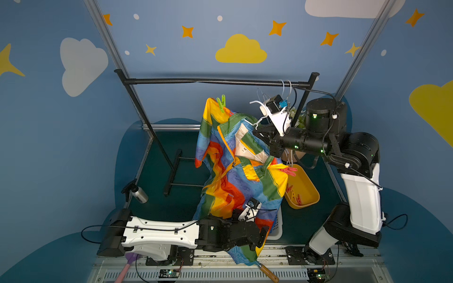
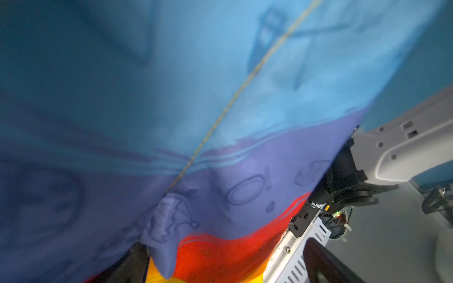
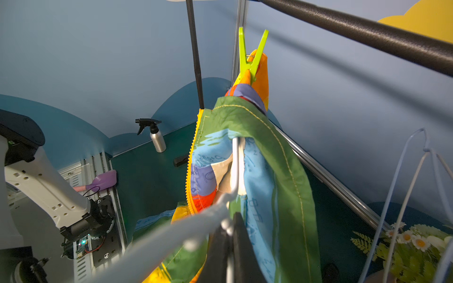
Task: Remove the clothespins securing jackets to the hanger
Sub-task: Adjust the jacket in the basket.
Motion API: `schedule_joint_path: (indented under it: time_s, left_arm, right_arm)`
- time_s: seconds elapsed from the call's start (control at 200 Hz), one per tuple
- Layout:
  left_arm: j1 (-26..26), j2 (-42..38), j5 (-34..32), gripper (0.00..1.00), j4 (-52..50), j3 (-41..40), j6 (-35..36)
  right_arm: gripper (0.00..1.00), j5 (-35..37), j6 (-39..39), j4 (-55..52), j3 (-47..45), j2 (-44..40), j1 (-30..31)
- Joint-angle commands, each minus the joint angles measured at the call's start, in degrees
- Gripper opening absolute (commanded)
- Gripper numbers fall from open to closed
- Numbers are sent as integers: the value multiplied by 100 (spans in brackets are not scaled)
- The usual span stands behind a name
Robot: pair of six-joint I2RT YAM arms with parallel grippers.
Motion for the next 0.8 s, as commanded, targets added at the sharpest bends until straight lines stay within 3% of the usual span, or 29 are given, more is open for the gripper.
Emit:
schedule_joint_path:
  time_s: [0.0, 0.185, 0.24, 0.335, 0.531, 0.796]
  left_arm:
    - [23, 88, 56, 100, -358, 15, -823]
    - [78, 294, 185, 97, 243, -107, -621]
    - [192, 375, 64, 80, 95, 67, -556]
    - [270, 284, -309, 40, -268, 481, -87]
    - [337, -74, -500, 5, 12, 905, 1211]
    - [672, -81, -643, 4, -320, 1380, 2063]
  right_arm:
    - [0, 126, 41, 649, 28, -268, -40]
    - [0, 32, 103, 730, -66, -304, -40]
    - [0, 61, 95, 719, -68, -320, -45]
    - [0, 101, 78, 706, -68, -386, -53]
    - [0, 93, 68, 707, -174, -526, -68]
    - [0, 190, 43, 685, -274, -645, -106]
